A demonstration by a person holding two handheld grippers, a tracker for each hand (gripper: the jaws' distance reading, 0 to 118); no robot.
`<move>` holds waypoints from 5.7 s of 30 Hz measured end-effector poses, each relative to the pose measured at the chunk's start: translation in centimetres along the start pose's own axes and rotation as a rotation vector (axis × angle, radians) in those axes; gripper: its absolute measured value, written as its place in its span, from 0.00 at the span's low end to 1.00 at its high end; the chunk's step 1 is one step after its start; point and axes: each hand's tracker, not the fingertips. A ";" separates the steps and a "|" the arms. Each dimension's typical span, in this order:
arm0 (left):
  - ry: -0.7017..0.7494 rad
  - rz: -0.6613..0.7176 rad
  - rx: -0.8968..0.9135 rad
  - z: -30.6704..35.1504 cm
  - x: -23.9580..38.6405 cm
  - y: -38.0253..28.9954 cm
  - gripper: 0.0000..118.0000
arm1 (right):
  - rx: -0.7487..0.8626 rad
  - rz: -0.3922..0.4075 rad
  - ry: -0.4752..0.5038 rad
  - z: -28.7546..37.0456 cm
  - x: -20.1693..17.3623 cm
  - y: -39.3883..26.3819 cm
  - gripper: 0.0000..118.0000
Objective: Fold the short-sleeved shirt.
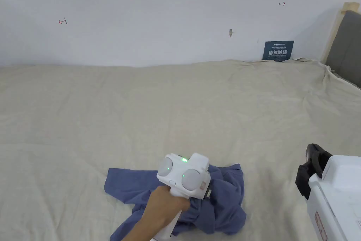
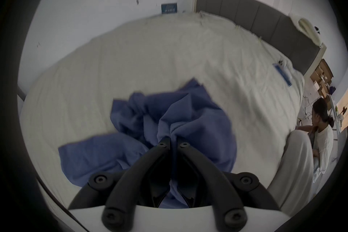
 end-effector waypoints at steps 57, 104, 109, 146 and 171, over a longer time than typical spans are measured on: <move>0.555 0.281 0.876 22.0 -11.0 -14.3 0.00 | 0.089 0.002 0.078 1.6 -4.0 2.4 0.00; 0.215 0.494 -0.172 -3.1 -28.2 -3.4 0.70 | -0.088 0.036 0.077 -8.7 -6.5 -1.8 0.00; 0.199 0.446 -0.159 -2.1 -26.8 -2.7 0.26 | -0.101 0.019 0.076 -8.9 -6.0 -1.9 0.00; 0.153 0.331 0.052 7.3 -23.7 -4.8 0.00 | -0.956 0.000 0.245 -31.0 -8.8 -12.1 0.10; 0.167 0.444 0.276 14.8 -24.2 -3.4 0.00 | -0.445 -0.079 0.285 -20.8 -2.3 6.3 0.03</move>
